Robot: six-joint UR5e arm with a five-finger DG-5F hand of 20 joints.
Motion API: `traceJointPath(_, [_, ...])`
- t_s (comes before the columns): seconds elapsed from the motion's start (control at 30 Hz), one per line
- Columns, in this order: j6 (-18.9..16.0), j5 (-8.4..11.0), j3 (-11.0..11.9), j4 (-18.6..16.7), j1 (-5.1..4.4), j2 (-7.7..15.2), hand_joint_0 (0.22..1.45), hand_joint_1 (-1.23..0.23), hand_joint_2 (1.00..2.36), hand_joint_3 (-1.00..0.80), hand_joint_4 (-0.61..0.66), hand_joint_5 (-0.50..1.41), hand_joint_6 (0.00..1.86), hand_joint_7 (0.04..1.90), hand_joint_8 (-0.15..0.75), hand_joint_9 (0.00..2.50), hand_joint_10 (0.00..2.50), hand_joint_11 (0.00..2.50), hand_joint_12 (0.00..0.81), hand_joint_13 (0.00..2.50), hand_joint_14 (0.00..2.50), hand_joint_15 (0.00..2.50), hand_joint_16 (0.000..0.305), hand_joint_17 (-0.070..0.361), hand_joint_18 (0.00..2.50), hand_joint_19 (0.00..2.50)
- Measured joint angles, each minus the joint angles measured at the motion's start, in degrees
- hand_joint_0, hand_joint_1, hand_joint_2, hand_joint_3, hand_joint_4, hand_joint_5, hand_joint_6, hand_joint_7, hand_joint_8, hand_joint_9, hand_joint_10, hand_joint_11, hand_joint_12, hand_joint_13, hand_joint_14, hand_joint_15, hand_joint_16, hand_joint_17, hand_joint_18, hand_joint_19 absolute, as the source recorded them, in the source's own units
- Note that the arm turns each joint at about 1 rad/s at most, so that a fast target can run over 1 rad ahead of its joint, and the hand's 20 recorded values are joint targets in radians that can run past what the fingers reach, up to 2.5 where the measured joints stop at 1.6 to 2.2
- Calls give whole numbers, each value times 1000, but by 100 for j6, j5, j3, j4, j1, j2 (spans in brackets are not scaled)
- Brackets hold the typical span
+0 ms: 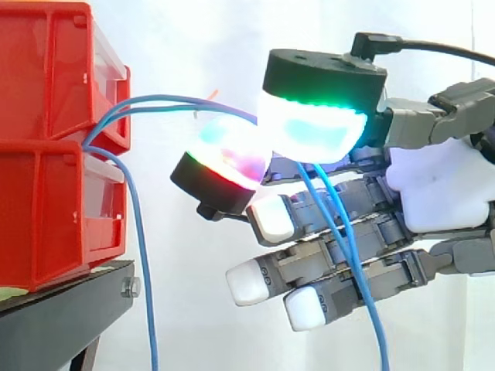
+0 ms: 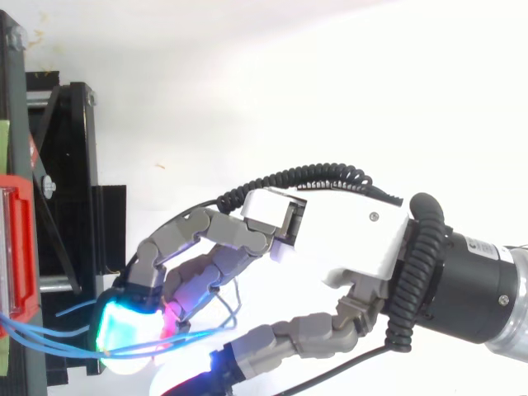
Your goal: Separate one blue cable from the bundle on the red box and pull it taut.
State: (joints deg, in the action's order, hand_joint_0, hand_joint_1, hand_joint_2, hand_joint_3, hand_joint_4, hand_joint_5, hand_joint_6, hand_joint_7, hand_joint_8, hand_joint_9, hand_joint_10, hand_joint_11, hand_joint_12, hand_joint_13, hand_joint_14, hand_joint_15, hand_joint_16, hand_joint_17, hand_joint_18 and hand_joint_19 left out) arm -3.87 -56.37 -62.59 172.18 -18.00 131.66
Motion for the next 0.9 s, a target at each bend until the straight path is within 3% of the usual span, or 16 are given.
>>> traceJointPath(0.17, [0, -1, 0, 0, -1, 0, 466, -709, 1000, -500, 63, -97, 888, 771, 281, 1042, 20, 515, 365, 738, 17, 460, 51, 115, 614, 606])
traceJointPath(0.33, [0, 2, 1, 0, -1, 0, 563, -599, 1003, -457, 33, -97, 881, 826, 258, 1031, 18, 527, 338, 717, 18, 462, 45, 102, 556, 639])
traceJointPath(0.57, [0, -3, 1, 0, -2, 0, 611, -817, 1017, -170, 12, -111, 916, 783, 268, 999, 19, 549, 348, 722, 18, 462, 47, 106, 580, 620])
traceJointPath(0.9, [0, -15, 1, 9, -2, 0, 763, -892, 1011, -363, -220, -141, 959, 801, 234, 939, 21, 544, 323, 698, 18, 440, 43, 97, 602, 573])
